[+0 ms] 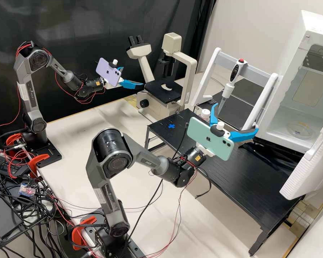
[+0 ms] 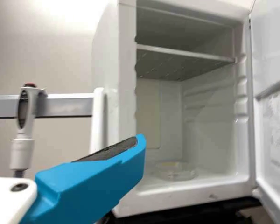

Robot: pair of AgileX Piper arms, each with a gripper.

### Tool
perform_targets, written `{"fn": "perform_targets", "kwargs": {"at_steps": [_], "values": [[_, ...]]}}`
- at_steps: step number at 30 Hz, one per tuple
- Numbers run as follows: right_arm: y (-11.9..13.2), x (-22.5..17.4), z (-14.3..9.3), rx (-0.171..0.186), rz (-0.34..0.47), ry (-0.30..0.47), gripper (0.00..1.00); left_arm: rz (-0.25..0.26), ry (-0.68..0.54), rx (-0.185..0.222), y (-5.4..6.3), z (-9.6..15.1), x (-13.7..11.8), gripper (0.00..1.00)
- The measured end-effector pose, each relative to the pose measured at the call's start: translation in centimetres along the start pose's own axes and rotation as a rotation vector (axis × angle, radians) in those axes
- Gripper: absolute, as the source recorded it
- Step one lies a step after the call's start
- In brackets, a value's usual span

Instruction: Move the petri dish to the incubator

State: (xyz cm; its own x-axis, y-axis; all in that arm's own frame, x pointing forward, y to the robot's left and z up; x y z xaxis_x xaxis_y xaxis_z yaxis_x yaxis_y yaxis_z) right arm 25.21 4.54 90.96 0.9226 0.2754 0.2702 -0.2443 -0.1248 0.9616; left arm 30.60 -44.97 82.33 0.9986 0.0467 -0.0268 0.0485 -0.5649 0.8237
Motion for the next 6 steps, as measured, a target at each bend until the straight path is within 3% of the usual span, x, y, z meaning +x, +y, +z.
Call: {"fn": "perform_targets", "kwargs": {"at_steps": [6], "values": [[-0.86, -1.45, -0.32, 0.048, 0.026, -0.033, 1.0, 0.0, 0.0, 0.0, 0.0, 0.0, 0.0, 1.0]]}}
